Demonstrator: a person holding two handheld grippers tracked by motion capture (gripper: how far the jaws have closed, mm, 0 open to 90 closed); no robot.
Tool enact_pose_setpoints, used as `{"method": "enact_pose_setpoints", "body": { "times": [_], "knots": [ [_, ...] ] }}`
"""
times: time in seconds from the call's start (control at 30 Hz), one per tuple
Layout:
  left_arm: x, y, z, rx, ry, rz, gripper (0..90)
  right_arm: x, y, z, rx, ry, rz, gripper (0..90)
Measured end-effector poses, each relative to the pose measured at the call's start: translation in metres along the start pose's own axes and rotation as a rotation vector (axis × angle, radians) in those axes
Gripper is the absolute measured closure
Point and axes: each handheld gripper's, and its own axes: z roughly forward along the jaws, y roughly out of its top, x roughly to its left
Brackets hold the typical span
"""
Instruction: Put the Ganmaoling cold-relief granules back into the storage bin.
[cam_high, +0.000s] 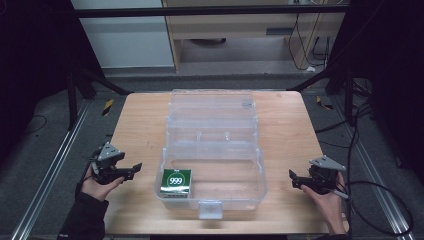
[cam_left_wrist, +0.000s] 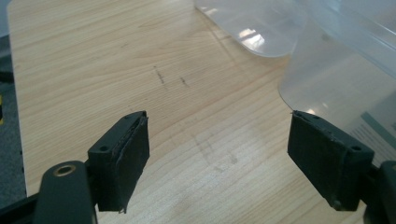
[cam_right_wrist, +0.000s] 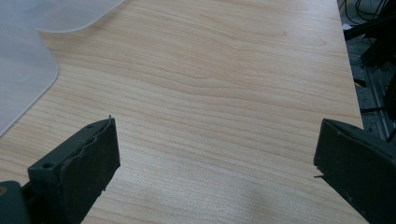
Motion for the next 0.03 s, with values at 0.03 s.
{"method": "enact_pose_setpoints", "body": {
  "times": [0.03],
  "knots": [
    [0.0023, -0.0030, -0.0011, -0.011, 0.019, -0.031, 20.2, 0.0000, 0.0002, -0.0002, 0.001, 0.000, -0.001, 0.7]
  ]
}}
